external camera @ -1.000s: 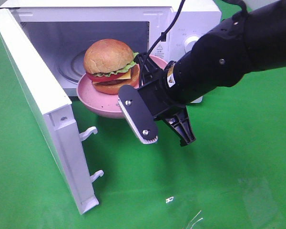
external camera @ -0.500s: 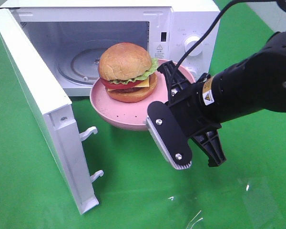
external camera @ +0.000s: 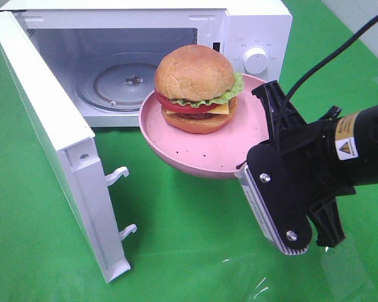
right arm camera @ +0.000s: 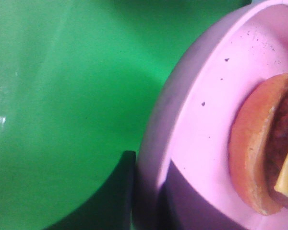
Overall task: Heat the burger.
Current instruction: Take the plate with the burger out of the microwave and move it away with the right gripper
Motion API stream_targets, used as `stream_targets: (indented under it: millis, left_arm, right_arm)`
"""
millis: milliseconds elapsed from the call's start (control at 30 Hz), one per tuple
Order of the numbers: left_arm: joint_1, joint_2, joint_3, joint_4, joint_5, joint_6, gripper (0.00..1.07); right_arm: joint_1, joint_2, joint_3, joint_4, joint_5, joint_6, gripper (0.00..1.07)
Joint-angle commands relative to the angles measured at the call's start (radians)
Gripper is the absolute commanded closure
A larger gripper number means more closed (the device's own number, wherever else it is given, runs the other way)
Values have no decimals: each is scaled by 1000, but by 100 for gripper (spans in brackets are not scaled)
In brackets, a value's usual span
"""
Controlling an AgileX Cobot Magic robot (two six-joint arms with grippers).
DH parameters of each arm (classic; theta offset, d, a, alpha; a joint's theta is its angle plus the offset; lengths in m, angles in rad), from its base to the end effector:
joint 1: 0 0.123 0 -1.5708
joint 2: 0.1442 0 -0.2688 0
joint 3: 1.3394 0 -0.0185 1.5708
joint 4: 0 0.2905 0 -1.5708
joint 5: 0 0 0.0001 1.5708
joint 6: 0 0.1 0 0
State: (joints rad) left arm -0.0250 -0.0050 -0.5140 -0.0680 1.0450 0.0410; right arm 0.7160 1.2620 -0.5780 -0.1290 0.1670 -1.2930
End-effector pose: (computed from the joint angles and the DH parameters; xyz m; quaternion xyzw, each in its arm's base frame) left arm 0.0522 -0.0072 0.2986 0.0292 0.8431 -0.0297 0.5362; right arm 0.2118 0.1814 0.1711 -0.8036 0.4466 -0.1449 0.3657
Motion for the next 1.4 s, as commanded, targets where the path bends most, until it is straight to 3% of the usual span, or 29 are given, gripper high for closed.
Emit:
stream_targets:
  millis: [33, 467, 833, 1000, 1067, 1133, 1400]
  left_arm:
    - [4, -6, 3, -7, -10, -2, 8]
    - [4, -6, 3, -7, -10, -2, 8]
    - [4, -6, 3, -7, -10, -2, 8]
    - [4, -6, 3, -7, -10, -2, 8]
    - [4, -6, 3, -7, -10, -2, 8]
    - [4, -6, 3, -7, -10, -2, 8]
    - [4, -6, 3, -7, -10, -2, 8]
  right_arm:
    - [5, -36, 3, -4, -38, 7, 107]
    - [5, -260, 111, -43, 129, 104, 107]
    - [5, -464, 169, -284, 370, 444, 107]
    - [5, -477, 169, -372, 440, 564, 107]
    - [5, -477, 169, -501, 507, 759, 107]
    - [5, -477, 169, -554, 531, 854, 107]
    - [5, -477, 169, -632, 588, 1064, 107]
